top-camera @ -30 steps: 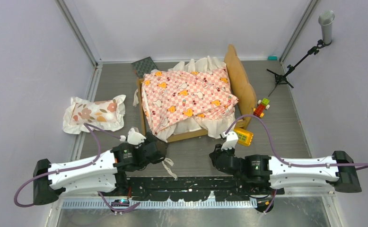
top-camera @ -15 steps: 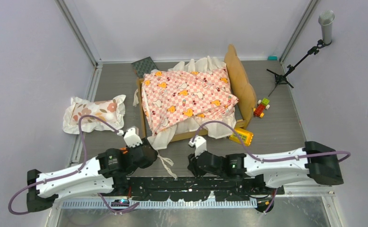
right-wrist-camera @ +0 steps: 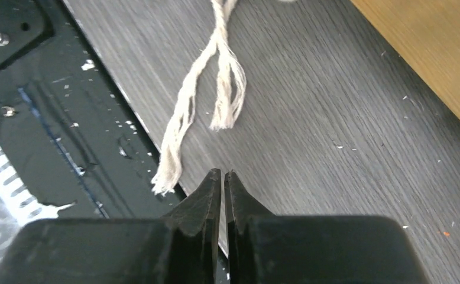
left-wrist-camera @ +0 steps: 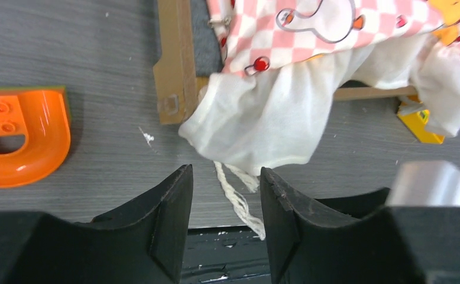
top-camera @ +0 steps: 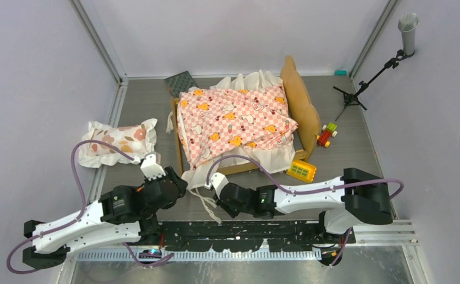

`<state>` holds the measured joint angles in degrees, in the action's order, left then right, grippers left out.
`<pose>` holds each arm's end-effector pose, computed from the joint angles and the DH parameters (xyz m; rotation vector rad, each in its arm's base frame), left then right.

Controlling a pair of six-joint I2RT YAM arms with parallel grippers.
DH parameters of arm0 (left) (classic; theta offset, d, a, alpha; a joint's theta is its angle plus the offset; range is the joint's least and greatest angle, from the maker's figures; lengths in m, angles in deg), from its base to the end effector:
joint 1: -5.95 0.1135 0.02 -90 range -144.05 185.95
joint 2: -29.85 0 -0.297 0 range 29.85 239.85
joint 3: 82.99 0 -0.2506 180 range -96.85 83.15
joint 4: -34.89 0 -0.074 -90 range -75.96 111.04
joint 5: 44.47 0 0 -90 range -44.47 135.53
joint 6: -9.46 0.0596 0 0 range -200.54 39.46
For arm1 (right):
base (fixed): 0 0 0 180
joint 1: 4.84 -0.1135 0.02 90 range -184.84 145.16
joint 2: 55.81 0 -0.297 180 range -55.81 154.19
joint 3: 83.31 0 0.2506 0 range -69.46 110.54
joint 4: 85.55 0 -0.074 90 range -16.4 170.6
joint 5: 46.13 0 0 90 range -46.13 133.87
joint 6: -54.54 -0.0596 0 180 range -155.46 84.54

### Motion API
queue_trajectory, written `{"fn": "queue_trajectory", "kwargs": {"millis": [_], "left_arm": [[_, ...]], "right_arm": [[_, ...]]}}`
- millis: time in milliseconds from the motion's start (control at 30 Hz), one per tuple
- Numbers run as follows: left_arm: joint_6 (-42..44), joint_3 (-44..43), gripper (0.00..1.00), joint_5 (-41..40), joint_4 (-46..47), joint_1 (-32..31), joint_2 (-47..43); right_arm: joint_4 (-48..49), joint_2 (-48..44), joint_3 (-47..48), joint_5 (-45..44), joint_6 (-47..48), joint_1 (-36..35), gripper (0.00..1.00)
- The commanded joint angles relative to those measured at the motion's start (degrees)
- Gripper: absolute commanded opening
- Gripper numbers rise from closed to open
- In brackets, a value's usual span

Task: Set up the pet bed
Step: Tie the ropes to the bed frame.

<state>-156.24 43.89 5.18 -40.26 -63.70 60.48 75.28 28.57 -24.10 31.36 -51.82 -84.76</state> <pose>0.0600 -0.0507 0.2657 -0.3974 2.2303 -0.4792 0.0674 0.3052 0.2101 -1.1668 2.0930 0.5754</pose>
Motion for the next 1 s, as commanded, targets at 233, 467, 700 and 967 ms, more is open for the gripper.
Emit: {"fn": "queue_trajectory", "kwargs": {"millis": [233,467,700,967], "left_arm": [[2.92,-3.38,0.49,-5.32,-3.13,-0.15,-1.82],[0.99,-1.35,0.49,-4.98,-4.10,-0.18,-5.21],[-0.16,-1.73,0.49,-5.74,-6.77,-0.16,-7.26],[-1.93,-2.17,0.49,-7.00,-10.04,-0.18,-9.69]], "right_arm": [[2.90,7.33,1.31,4.01,-4.62,0.47,0.11],[2.47,10.51,4.82,7.67,-4.73,-2.23,0.09],[4.98,16.80,9.89,9.67,-4.46,-2.60,0.09],[12.67,19.46,12.34,8.67,-2.64,-2.53,0.12]]}}
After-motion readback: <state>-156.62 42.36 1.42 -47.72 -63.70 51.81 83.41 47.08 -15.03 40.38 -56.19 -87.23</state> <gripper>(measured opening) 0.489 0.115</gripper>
